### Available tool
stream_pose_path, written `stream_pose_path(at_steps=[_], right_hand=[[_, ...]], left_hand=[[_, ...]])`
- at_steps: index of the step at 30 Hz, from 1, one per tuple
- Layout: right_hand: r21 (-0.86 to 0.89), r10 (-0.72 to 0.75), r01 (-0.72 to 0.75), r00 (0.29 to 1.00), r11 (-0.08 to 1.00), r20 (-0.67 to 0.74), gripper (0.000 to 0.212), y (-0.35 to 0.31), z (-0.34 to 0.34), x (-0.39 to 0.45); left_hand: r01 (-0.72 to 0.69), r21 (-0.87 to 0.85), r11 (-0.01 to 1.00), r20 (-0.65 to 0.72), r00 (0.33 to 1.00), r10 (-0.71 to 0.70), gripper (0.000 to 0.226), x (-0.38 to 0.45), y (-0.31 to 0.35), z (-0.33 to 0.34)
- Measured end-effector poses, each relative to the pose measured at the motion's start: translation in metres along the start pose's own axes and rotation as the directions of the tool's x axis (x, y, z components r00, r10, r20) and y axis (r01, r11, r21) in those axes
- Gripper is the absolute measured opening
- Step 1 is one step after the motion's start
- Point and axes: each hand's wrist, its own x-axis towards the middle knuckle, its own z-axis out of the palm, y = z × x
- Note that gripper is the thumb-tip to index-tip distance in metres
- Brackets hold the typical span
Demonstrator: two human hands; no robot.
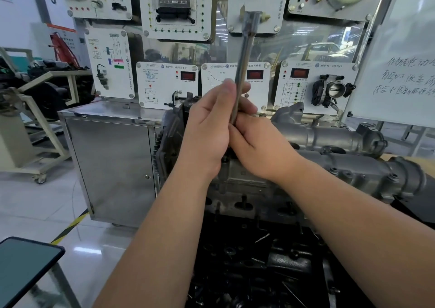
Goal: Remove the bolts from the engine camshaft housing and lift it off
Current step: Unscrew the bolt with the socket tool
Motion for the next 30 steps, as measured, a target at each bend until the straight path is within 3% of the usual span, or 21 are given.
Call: stream_pose_path(at_steps=[3, 7, 10, 20, 30], right_hand=[[0.008, 0.008, -0.008, 1.0, 1.0, 0.02, 0.029, 0.0, 0.0, 0.0], [0.006, 0.007, -0.007, 0.999, 1.0, 0.034, 0.032, -0.001, 0.0, 0.0], [0.0, 0.037, -0.037, 0.999, 0.999, 0.03, 0.037, -0.001, 0.0, 0.001], [0.011, 0.03, -0.03, 1.0, 0.999, 0.008, 0.041, 0.002, 0.001, 0.001], [-0.048, -0.027, 0.029, 0.999, 0.998, 0.034, 0.037, 0.003, 0.001, 0.0]], left_hand=[[-0.004, 0.034, 0.999, -0.008, 1.0, 0.004, 0.036, 0.002, -0.001, -0.003], [-0.037, 0.018, 0.999, -0.065, 0.997, 0.038, 0.036, 0.001, -0.004, -0.003], [-0.053, 0.011, 0.999, -0.022, 0.998, 0.053, 0.036, 0.001, -0.005, -0.002], [0.042, -0.05, 0.998, -0.003, 0.999, -0.042, 0.02, 0.0, -0.001, -0.003], [0.058, -0.049, 0.997, 0.028, 0.998, -0.057, 0.021, -0.012, -0.005, -0.009]])
